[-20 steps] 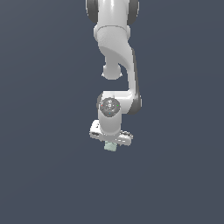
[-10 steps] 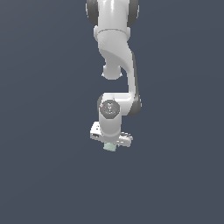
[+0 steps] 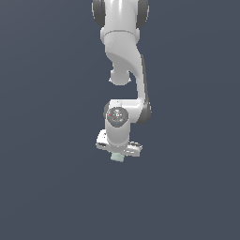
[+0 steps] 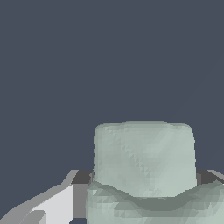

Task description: Pick up the object and move it to a goal position.

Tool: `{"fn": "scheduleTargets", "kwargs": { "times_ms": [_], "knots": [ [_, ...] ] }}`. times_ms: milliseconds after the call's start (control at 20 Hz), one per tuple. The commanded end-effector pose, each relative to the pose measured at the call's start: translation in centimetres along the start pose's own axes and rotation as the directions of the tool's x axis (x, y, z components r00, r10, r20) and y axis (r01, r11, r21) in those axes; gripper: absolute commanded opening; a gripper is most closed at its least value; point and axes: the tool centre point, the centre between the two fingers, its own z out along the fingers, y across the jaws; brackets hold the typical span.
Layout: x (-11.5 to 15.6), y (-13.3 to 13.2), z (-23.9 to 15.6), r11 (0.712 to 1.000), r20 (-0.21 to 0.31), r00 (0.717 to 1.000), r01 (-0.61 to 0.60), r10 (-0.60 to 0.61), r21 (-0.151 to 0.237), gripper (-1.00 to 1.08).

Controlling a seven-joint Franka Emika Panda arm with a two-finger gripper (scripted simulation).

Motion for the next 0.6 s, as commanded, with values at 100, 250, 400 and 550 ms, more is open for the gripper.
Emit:
{"fn": "scheduleTargets", "kwargs": {
  "times_ms": [100, 250, 400, 550],
  "knots": [
    [-0.1, 0.5, -1.0, 1.000, -0.001, 1.000, 0.000, 0.000, 0.000, -1.00],
    [-0.3, 1.2, -2.3, 1.000, -0.001, 1.000, 0.000, 0.000, 0.000, -1.00],
    [-0.5, 2.1, -4.0, 1.000, -0.001, 1.000, 0.000, 0.000, 0.000, -1.00],
    [-0.8, 3.3, -6.3, 1.000, -0.001, 1.000, -0.001, 0.001, 0.001, -1.00]
  ]
}}
